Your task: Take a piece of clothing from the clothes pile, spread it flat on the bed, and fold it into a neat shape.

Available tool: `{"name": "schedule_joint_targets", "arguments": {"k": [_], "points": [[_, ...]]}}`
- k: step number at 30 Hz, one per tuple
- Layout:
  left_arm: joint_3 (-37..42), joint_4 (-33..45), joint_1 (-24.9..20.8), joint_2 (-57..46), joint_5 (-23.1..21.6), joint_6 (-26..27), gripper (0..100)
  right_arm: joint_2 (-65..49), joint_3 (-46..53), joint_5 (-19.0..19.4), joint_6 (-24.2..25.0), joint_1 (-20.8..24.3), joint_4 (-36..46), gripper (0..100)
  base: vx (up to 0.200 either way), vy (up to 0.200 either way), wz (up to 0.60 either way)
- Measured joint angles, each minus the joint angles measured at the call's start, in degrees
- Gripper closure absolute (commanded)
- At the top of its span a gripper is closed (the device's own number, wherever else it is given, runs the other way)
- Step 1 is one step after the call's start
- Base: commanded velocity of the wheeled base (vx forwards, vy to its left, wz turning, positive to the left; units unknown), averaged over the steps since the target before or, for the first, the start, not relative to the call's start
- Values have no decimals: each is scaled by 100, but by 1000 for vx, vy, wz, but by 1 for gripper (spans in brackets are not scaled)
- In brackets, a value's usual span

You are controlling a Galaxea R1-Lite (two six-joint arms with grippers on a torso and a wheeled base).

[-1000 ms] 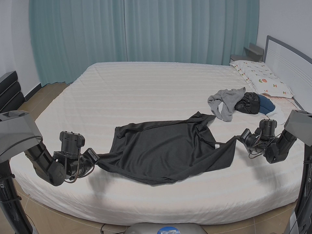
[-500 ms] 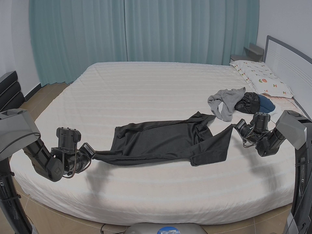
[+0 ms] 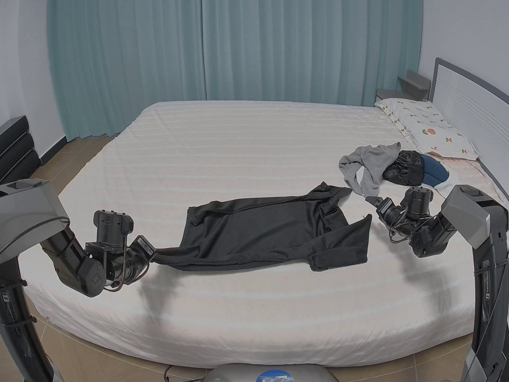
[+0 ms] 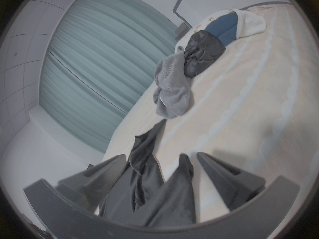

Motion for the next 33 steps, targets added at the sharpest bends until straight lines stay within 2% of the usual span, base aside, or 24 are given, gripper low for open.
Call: {"name": "schedule_joint_targets", "arguments": {"k": [3, 8, 10, 14, 18, 25, 26, 33], "points": [[0, 0, 0, 13, 0, 0, 100, -108, 252, 140, -17, -30, 4, 0, 0, 0, 0], [9, 2, 2, 13, -7, 0, 100, -423, 1034, 679, -140, -80, 6, 0, 0, 0, 0], [20, 2, 2, 13, -9, 2, 100, -583, 1477, 974, -312, -85, 6, 0, 0, 0, 0], [50, 0, 0, 5, -20, 7, 100, -819, 2143, 1290, -885, 22, 13, 0, 0, 0, 0], [74, 5, 0, -6, -24, 16, 100, -955, 2493, 1389, -1096, 226, 20, 0, 0, 0, 0], [74, 5, -2, -17, -24, 18, 100, -972, 2548, 1396, -1145, 333, 24, 0, 0, 0, 0], [72, 5, -5, -20, -24, 18, 100, -961, 2533, 1397, -1152, 340, 30, 100, 0, 0, 0], [66, 5, -11, -26, -24, 18, 100, -872, 2434, 1397, -1393, 377, 354, 100, 0, 0, 0]]}}
